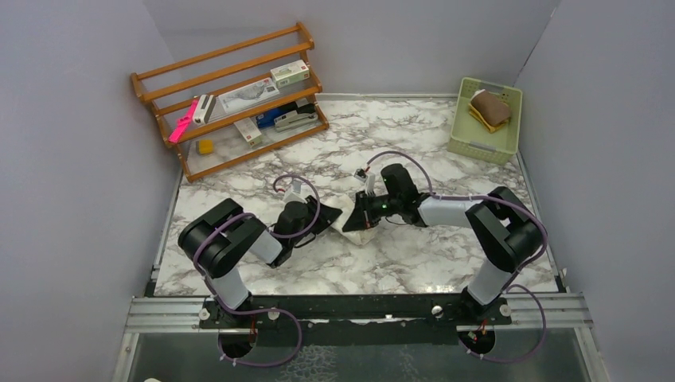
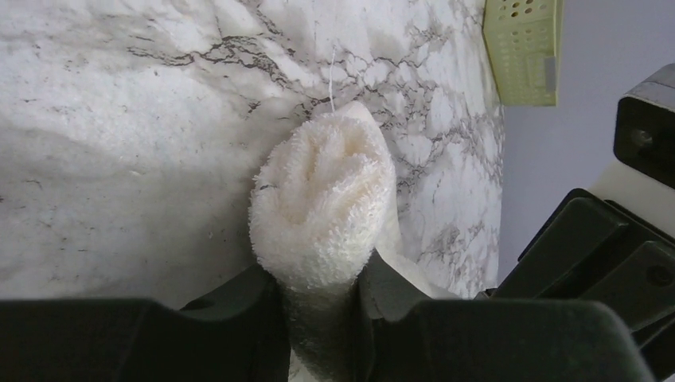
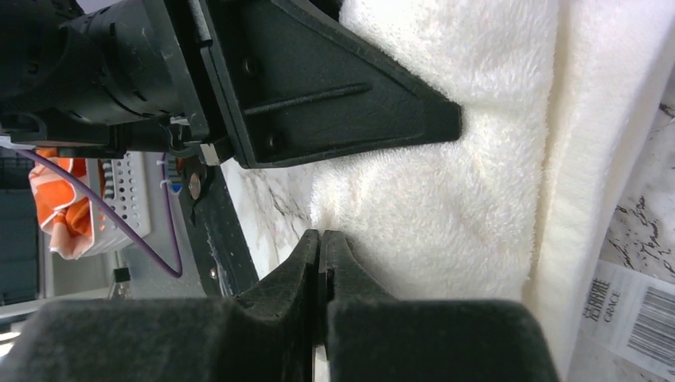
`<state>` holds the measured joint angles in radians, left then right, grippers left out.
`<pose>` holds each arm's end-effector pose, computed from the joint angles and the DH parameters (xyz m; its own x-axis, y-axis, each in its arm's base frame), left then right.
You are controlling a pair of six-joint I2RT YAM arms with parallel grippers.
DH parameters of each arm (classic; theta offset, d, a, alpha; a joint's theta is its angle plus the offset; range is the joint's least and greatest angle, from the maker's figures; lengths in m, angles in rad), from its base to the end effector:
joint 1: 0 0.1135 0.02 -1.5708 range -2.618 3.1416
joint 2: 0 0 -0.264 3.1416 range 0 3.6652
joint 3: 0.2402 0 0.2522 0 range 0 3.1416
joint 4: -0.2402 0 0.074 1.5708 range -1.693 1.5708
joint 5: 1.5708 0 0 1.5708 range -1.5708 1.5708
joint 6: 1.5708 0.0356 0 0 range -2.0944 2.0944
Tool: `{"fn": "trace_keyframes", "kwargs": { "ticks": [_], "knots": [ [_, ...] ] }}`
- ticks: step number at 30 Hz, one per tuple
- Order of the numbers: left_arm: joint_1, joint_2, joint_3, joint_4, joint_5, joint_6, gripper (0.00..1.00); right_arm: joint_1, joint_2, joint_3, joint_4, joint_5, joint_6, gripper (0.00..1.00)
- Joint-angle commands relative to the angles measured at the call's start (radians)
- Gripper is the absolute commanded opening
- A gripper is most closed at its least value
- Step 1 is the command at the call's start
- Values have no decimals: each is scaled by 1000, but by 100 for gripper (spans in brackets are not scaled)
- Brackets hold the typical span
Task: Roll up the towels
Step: Place the towel at the center of the board.
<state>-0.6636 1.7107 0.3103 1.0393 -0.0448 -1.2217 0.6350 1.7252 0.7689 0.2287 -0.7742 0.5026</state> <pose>0.2058 -0.1589 0.1050 -0.6424 -0.6893 -0.3349 -0.0623 0.4825 -0.8737 0.2470 0.2129 0.1427 -0.8760 -0.2176 -0.4304 -0.4821 0.4231 0.7672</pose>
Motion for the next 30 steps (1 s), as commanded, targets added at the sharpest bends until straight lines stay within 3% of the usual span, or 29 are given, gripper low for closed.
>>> {"fn": "trace_keyframes", "kwargs": {
  "ticks": [1, 3, 6, 7, 11, 14, 18, 22, 26, 30],
  "knots": [
    [-4, -74, 11, -52, -30, 168, 20, -4, -105, -20, 16, -15, -80, 5],
    [-4, -127, 42, -118, -20, 271, 20, -7, -188, -43, 9, 37, -134, 30],
    [-2, -207, 94, -236, 0, 428, 20, -16, -383, -141, 95, 158, -161, 89],
    [1, -234, 103, -259, 12, 475, 20, -20, -459, -185, 136, 200, -164, 97],
    [28, -339, 123, -291, 134, 628, 8, -48, -711, -289, 244, 289, -202, 98],
    [48, -427, 147, -333, 274, 715, 0, -88, -733, -313, 324, 176, -244, 98],
    [71, -559, 183, -389, 506, 798, 0, -232, -623, -330, 574, -142, -158, 97],
    [104, -674, 230, -462, 703, 841, 0, -370, -421, -359, 1140, -392, 205, 97],
    [135, -738, 283, -487, 900, 825, 0, -386, -246, -308, 1488, -471, 424, 97],
    [136, -748, 345, -487, 1013, 780, 0, -390, -203, -282, 1551, -472, 466, 97]
  ]
}}
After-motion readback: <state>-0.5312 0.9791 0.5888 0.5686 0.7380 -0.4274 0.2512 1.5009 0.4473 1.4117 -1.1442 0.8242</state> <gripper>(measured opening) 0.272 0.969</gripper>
